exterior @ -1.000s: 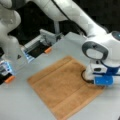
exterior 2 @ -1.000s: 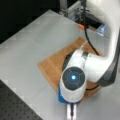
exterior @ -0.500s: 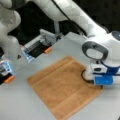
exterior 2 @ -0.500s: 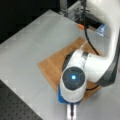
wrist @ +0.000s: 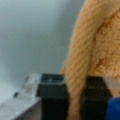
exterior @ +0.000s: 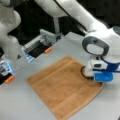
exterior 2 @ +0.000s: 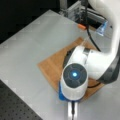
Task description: Folding a towel twice
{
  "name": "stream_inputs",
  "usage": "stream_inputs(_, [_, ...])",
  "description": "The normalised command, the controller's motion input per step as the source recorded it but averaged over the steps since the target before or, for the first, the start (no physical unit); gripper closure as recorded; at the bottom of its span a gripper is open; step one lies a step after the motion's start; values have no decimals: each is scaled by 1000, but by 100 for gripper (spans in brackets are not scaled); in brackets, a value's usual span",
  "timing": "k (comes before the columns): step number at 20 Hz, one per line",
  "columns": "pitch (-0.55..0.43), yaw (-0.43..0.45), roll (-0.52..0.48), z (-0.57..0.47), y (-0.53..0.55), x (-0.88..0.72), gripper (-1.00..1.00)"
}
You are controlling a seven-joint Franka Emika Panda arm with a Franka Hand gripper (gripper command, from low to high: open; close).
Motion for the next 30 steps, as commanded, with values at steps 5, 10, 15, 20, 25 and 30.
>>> stream_inputs(5, [-72, -8, -3, 7, -15, -350, 100])
stream_inputs(10, [-132, -23, -18, 1, 44, -654, 100])
stream_inputs(15, [-50, 4, 69, 48, 79, -887, 100])
stream_inputs(20, [-118, -60, 99, -27, 50, -914, 100])
stream_inputs(25, [-177, -148, 104, -56, -19, -749, 100])
stream_inputs(30, [-111, -249, 41, -11, -84, -593, 100])
